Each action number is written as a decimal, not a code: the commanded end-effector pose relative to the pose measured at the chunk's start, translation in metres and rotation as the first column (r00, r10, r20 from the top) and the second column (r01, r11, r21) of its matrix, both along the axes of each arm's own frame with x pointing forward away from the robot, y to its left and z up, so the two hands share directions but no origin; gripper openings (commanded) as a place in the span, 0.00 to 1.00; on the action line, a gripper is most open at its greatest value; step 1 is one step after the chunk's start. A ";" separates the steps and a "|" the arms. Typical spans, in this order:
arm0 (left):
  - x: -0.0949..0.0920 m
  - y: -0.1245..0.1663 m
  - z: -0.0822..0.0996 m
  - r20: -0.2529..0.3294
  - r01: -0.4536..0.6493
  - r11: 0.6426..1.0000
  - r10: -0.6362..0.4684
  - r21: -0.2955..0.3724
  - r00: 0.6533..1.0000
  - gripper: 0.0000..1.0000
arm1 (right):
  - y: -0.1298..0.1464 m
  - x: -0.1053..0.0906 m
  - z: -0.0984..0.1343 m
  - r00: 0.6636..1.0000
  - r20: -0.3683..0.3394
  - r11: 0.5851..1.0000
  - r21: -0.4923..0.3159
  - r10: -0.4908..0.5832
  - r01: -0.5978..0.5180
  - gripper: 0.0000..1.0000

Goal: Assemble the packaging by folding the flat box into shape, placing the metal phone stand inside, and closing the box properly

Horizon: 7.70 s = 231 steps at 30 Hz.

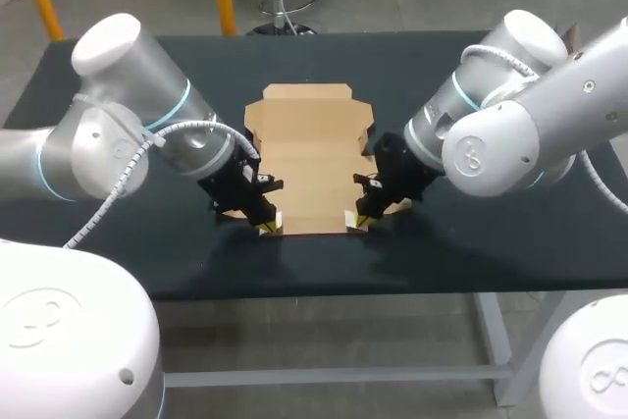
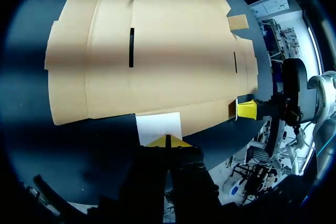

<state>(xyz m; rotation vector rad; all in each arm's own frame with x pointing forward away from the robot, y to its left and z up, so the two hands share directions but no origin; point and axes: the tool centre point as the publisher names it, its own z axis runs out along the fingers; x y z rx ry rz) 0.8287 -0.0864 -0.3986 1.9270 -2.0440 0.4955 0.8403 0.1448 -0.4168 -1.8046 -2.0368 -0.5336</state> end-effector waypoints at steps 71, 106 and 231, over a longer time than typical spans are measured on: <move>0.075 0.071 0.128 -0.070 -0.129 0.940 0.112 -0.317 0.991 1.00 | -0.094 0.077 0.101 1.000 -0.027 0.889 0.457 -0.013 0.024 1.00; -0.045 0.063 0.054 -0.092 -0.266 0.961 0.258 -0.082 0.962 1.00 | -0.094 0.077 0.101 1.000 -0.027 0.889 0.457 -0.013 0.024 1.00; 0.179 0.120 0.152 0.059 -0.067 0.989 0.075 -0.129 0.995 1.00 | -0.041 0.258 0.016 0.984 -0.012 0.863 0.479 -0.179 0.163 0.47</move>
